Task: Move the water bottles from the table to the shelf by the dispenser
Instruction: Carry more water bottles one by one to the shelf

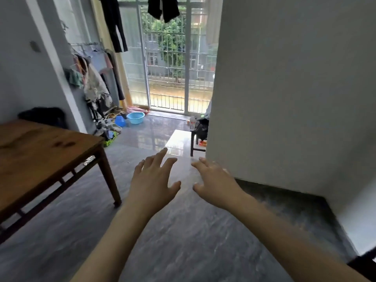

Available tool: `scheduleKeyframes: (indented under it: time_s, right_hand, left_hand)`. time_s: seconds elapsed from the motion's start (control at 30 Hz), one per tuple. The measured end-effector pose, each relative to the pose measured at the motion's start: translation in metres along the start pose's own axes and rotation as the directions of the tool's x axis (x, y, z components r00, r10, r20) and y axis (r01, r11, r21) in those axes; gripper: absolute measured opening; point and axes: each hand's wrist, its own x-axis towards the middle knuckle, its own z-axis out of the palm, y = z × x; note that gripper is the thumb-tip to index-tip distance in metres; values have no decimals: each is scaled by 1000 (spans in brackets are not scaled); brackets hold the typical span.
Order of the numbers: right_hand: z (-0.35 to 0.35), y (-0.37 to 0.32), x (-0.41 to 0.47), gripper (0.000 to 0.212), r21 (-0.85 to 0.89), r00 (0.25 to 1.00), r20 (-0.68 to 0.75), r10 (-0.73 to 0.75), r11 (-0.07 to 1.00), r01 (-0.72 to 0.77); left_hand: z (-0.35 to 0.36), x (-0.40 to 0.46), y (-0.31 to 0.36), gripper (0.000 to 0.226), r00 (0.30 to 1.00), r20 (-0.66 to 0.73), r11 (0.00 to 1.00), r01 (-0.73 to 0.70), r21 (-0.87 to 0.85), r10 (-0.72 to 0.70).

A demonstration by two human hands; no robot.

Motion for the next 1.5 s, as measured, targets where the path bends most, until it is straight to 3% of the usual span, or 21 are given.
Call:
scheduleKeyframes:
  time_s: [0.17, 0.37, 0.53, 0.83, 0.97, 1.17, 1.5]
  right_hand:
    - [23, -53, 30, 64, 10, 962, 80, -259, 966, 259]
    - [57, -118, 38, 60, 83, 831, 171, -530, 848, 524]
    - [87, -172, 37, 61, 140, 714, 228, -662, 748, 649]
    - [121, -266, 64, 59, 238, 563, 232, -793, 607, 758]
    - [136, -309, 92, 59, 231, 558, 230, -798, 601, 765]
    - [150, -386, 148, 64, 231, 584, 248, -773, 632, 740]
    - [190, -460, 228, 64, 231, 635, 326, -700, 710, 665]
  left_hand:
    - [-10, -39, -45, 66, 966, -5, 965, 258, 49, -258]
    - [-12, -104, -75, 68, 854, -24, 850, 519, 91, -519]
    - [-18, -155, -107, 70, 724, -17, 717, 686, 123, -690]
    - [-29, -185, -180, 69, 568, -67, 562, 823, 86, -821]
    - [-32, -183, -232, 69, 533, -78, 527, 845, 86, -842]
    - [-52, -164, -331, 69, 541, -157, 535, 841, 80, -826]
    - [-50, -131, -449, 69, 570, -80, 569, 821, 37, -818]
